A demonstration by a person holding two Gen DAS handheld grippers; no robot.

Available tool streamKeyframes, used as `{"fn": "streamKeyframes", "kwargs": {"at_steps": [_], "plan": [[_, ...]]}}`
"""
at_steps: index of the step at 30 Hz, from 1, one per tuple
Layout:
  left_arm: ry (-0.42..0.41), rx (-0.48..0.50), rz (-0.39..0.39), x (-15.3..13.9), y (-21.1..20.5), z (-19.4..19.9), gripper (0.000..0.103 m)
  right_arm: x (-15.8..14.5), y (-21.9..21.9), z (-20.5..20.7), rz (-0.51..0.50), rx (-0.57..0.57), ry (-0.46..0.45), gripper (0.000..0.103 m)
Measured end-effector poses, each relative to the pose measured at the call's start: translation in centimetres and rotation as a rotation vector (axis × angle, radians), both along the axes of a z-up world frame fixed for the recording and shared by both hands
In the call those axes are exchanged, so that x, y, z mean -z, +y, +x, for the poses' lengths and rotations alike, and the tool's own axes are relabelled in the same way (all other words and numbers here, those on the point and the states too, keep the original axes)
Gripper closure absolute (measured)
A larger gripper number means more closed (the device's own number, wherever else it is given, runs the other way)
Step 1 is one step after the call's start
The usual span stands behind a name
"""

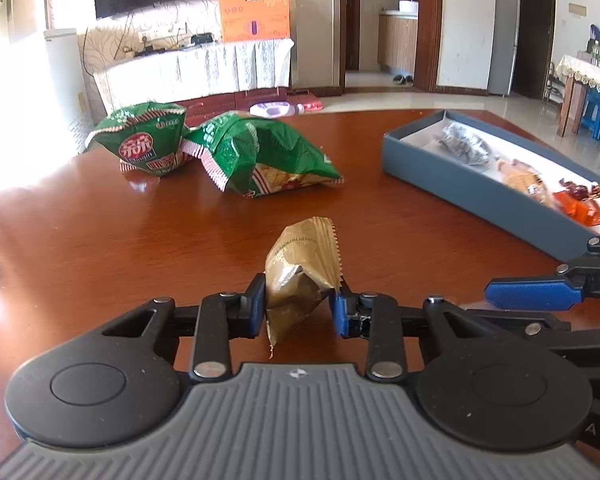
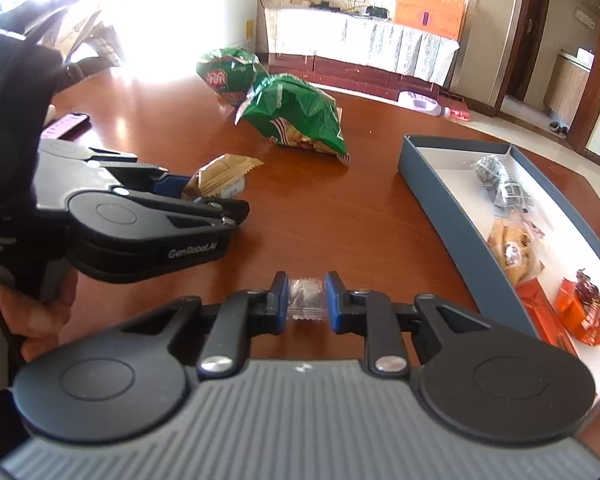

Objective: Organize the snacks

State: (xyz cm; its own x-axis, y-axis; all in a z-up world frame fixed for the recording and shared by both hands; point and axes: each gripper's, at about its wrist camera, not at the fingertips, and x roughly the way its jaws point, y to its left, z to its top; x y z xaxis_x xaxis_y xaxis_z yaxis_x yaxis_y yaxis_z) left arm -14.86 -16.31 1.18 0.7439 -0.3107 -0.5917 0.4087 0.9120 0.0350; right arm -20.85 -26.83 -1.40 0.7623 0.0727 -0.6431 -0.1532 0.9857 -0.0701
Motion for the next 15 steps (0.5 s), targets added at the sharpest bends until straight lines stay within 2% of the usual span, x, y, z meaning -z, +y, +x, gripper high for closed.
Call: {"fn": "streamKeyframes", "kwargs": {"at_steps": [3, 9, 15], "plan": [[-0.025, -0.001, -0.002, -0.6, -0.1, -1.0, 0.065, -0.5, -0.6, -1.1, 0.017, 0.009, -0.028, 0.081], [-0.052, 0.014, 0.046, -1.1, -0.6, -2.3, 0.065, -1.3, -2.2, -2.4, 0.052, 0.018, -0.075, 0.081], [0.010, -0.008, 0.078, -0.1, 0.2, -1.7, 0.065, 0.3, -3.4, -1.6, 0.080, 0.010, -0.005, 0.080]]}}
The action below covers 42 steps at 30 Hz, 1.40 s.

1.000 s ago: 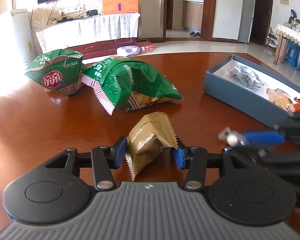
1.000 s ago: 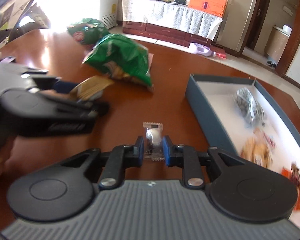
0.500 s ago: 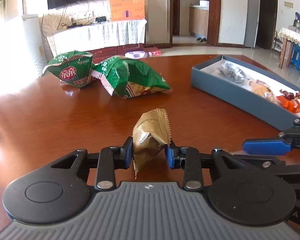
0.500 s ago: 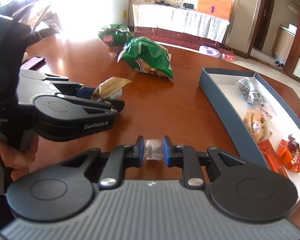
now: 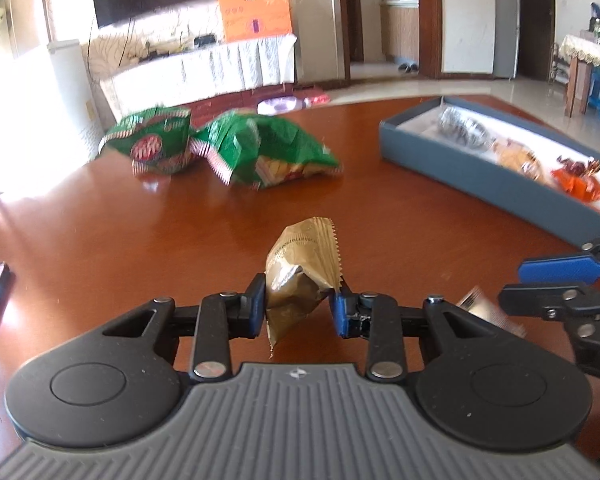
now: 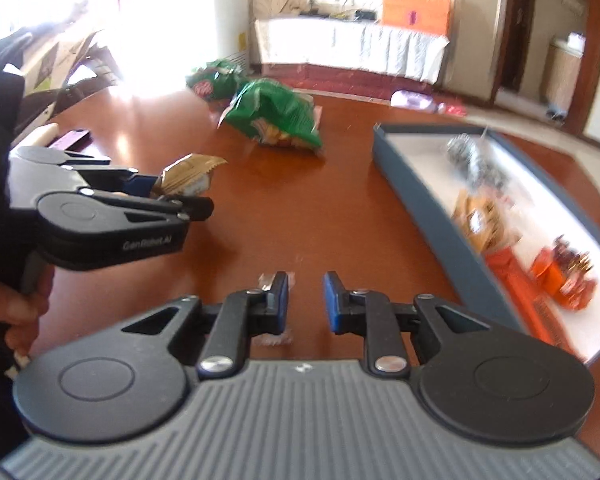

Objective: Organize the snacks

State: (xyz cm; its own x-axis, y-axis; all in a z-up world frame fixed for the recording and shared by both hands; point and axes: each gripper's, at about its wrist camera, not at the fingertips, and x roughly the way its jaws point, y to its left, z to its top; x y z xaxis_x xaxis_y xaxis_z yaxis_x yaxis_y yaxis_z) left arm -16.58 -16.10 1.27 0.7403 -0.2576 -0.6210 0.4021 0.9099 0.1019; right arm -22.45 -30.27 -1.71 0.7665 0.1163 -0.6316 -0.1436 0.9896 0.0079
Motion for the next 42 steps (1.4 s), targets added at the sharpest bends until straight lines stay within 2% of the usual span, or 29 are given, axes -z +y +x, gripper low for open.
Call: {"fn": "streamKeyframes", "kwargs": {"at_steps": [2, 4, 7, 13, 14, 21, 25, 27, 28, 29, 31, 33, 34, 35, 36, 42], "plan": [[0.020, -0.010, -0.004, 0.5, 0.4, 0.1, 0.064, 0.2, 0.3, -0.1, -0.011, -0.017, -0.012, 0.079], [0.017, -0.009, -0.011, 0.9, 0.6, 0.0, 0.064, 0.5, 0.7, 0.1, -0.024, -0.031, -0.018, 0.071], [0.021, -0.003, -0.025, 1.0, 1.1, -0.3, 0.064, 1.2, 1.4, 0.3, -0.040, -0.044, 0.008, 0.068], [0.025, 0.025, -0.032, 0.9, 1.1, -0.9, 0.064, 1.7, 2.5, -0.3, -0.091, -0.076, 0.024, 0.070], [0.026, 0.028, -0.031, 0.9, 1.0, -1.0, 0.064, 1.7, 2.5, -0.3, -0.095, -0.074, 0.023, 0.078], [0.026, 0.034, -0.028, 0.9, 0.8, -1.3, 0.063, 1.4, 2.9, -0.5, -0.126, -0.089, -0.003, 0.078], [0.023, 0.033, -0.027, 0.9, 0.7, -1.4, 0.062, 1.7, 2.1, 0.0, -0.076, -0.084, 0.022, 0.075], [0.023, 0.033, -0.028, 0.9, 0.7, -1.4, 0.061, 1.8, 1.6, 0.1, -0.056, -0.073, 0.019, 0.052], [0.024, 0.033, -0.029, 0.9, 0.7, -1.4, 0.061, 2.0, 1.5, 0.3, -0.052, -0.076, 0.024, 0.033], [0.027, 0.033, -0.032, 0.9, 0.8, -1.4, 0.060, 2.1, 1.5, 0.4, -0.062, -0.094, 0.027, 0.030], [0.029, 0.033, -0.034, 0.9, 0.7, -1.4, 0.057, 2.0, 2.0, 0.6, -0.111, -0.142, 0.010, 0.030], [0.032, 0.034, -0.038, 0.8, 0.7, -1.4, 0.055, 1.9, 2.5, 0.9, -0.140, -0.168, 0.010, 0.031], [0.033, 0.036, -0.039, 0.9, 0.7, -1.4, 0.054, 1.8, 2.7, 1.2, -0.137, -0.177, 0.015, 0.049], [0.034, 0.037, -0.040, 0.8, 0.7, -1.4, 0.053, 1.5, 2.8, 1.4, -0.126, -0.175, 0.027, 0.090], [0.036, 0.037, -0.042, 0.8, 0.7, -1.3, 0.052, 1.4, 3.0, 1.6, -0.139, -0.166, 0.034, 0.086], [0.044, 0.033, -0.051, 0.8, 0.7, -1.2, 0.051, 1.0, 2.4, 0.7, -0.137, -0.130, 0.018, 0.086]]}}
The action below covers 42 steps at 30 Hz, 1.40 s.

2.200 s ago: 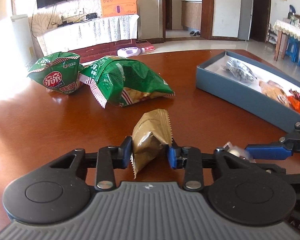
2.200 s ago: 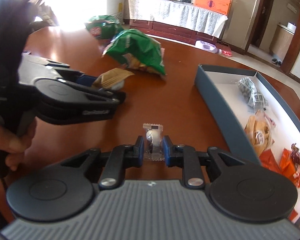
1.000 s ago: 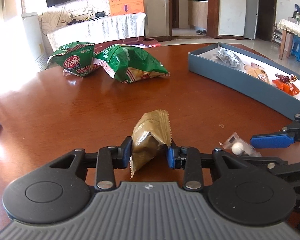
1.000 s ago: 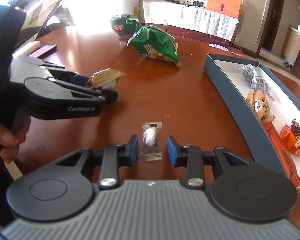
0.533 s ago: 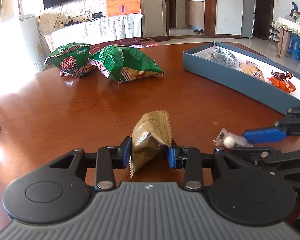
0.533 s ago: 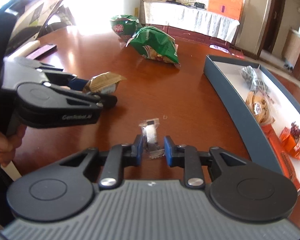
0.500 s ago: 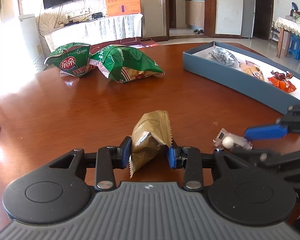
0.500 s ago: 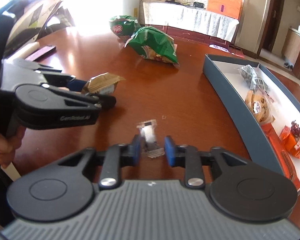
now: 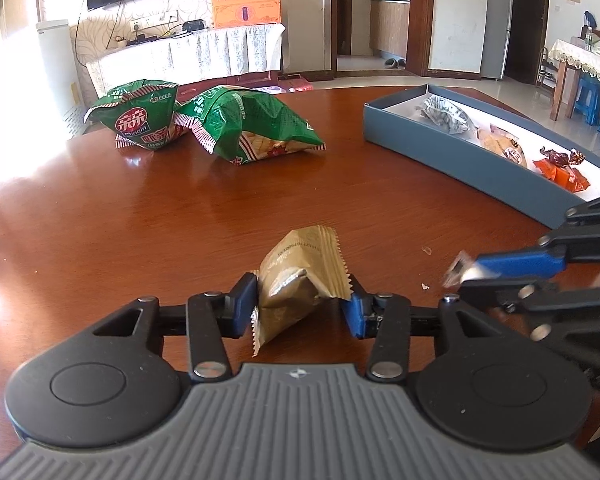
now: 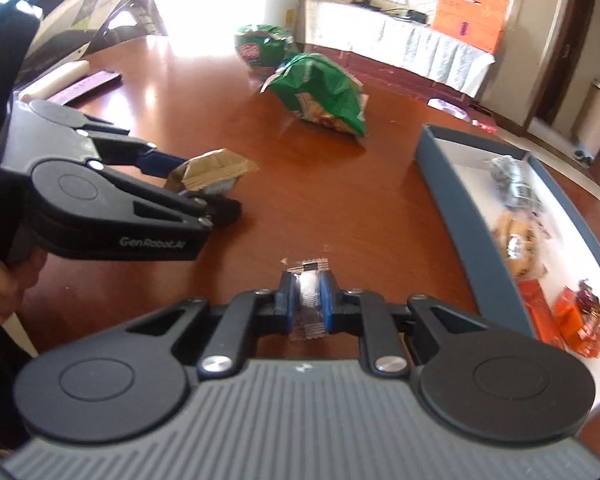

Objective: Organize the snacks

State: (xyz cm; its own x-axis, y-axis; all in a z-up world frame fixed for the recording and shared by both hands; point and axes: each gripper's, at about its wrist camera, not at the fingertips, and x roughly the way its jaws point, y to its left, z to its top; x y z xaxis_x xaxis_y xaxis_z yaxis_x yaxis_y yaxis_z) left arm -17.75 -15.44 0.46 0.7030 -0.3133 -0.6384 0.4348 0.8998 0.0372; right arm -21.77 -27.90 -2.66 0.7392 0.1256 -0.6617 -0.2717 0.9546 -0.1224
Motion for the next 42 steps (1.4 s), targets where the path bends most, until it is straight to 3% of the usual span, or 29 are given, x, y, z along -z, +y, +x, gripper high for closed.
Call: {"fn": "streamKeyframes", "kwargs": {"at_steps": [7, 13, 42], "plan": [[-0.005, -0.004, -0.006, 0.0, -0.4, 0.2, 0.052, -2.0, -1.7, -0.8, 0.081, 0.057, -0.073, 0.086], [-0.023, 0.006, 0.002, 0.0, -1.5, 0.5, 0.062, -3.5, -2.2, -1.4, 0.109, 0.068, -0.137, 0.086], [-0.116, 0.062, -0.021, -2.6, -6.0, 0.5, 0.065, -6.2, -4.6, -2.7, 0.138, 0.115, -0.241, 0.086]]}}
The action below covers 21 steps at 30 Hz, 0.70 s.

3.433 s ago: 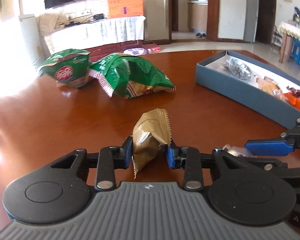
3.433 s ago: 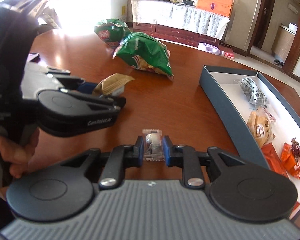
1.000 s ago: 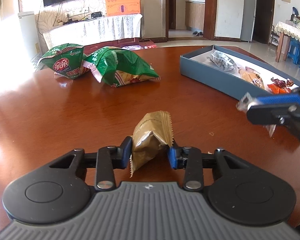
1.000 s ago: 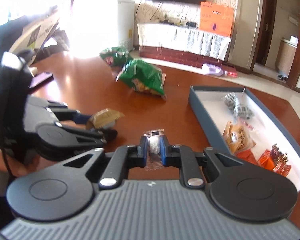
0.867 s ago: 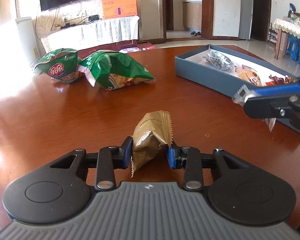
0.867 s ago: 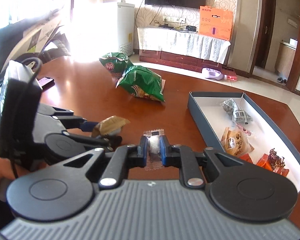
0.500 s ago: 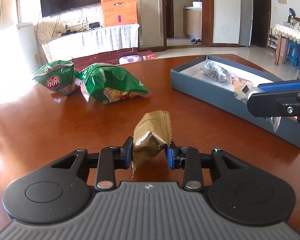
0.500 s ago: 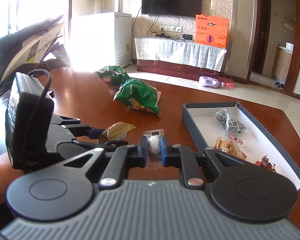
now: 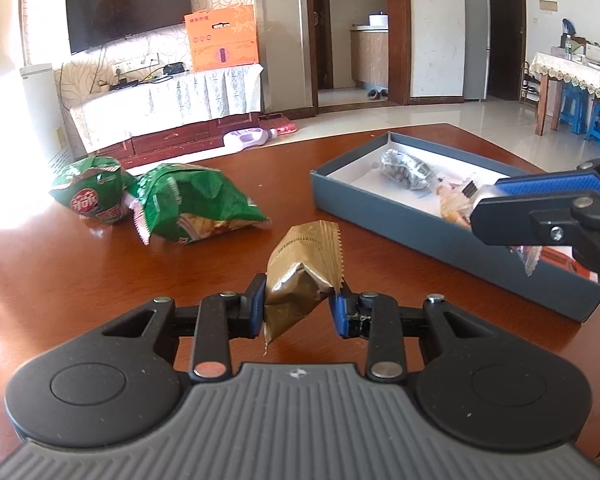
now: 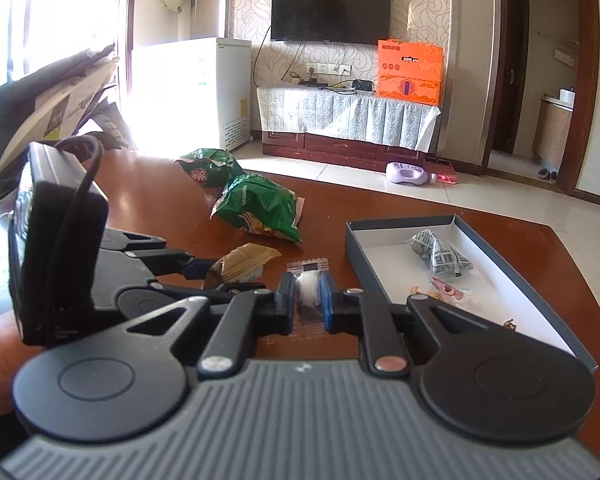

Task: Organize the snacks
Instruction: 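Lower the gold foil packet into the box with the left tool while the right lowers the clear packet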

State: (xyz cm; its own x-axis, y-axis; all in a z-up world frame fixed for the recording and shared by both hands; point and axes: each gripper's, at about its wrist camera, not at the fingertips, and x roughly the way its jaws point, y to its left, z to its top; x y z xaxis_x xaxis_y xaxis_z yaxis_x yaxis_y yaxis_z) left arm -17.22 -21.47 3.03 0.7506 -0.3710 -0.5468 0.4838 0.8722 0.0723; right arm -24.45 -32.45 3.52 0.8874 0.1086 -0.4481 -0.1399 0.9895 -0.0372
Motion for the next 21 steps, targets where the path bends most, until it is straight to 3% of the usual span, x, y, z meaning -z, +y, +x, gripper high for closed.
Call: {"fn": "streamKeyframes", "kwargs": {"at_steps": [21], "plan": [[-0.002, 0.075, -0.034, -1.0, -4.4, -0.2, 0.065, -0.6, -3.0, -1.0, 0.024, 0.055, -0.025, 0.086]]}}
